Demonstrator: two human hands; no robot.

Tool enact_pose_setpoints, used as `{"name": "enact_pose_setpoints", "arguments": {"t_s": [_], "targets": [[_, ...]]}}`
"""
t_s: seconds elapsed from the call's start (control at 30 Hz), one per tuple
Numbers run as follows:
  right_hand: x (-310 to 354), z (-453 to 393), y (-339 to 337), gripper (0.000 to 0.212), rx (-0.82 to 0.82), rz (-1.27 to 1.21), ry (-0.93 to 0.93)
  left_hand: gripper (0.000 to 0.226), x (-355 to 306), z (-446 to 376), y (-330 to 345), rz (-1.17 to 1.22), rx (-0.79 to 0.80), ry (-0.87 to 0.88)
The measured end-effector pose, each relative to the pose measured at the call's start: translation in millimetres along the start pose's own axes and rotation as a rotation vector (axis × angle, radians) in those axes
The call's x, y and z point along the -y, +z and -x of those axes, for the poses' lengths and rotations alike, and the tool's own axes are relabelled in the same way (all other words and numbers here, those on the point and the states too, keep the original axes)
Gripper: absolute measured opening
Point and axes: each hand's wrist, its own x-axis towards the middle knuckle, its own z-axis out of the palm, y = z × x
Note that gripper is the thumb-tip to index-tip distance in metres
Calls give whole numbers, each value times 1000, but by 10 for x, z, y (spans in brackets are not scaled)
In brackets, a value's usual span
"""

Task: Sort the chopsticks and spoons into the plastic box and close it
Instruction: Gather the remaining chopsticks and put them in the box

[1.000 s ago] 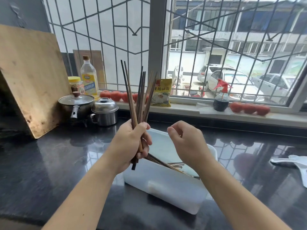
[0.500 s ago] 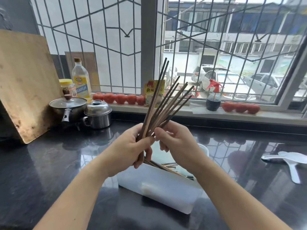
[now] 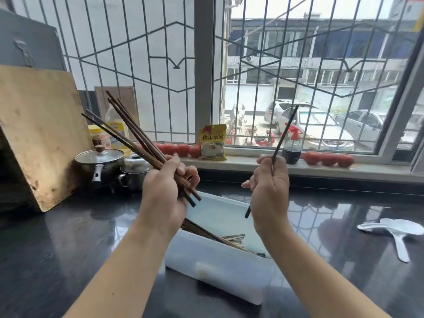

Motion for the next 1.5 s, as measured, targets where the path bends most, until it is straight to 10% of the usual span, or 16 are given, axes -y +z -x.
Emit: {"name": "enact_pose_setpoints", "arguments": {"t_s": [0.27, 0.57, 0.83, 1.2, 1.5], "targets": [[403, 119, 419, 25, -123, -535, 395, 20, 256, 458, 576, 133, 111, -75], [7, -58, -37, 21, 815, 853, 348, 20, -218, 190, -567, -381, -100, 41], [-483, 68, 192, 27, 1052, 1446, 83, 15, -110, 306, -748, -597, -38, -32], [-451, 26, 125, 24, 557, 760, -5, 10, 120, 82, -396, -639, 279, 77], [-315, 34, 74, 17, 513, 284, -20, 6, 416, -96, -324, -817, 522, 29]]}}
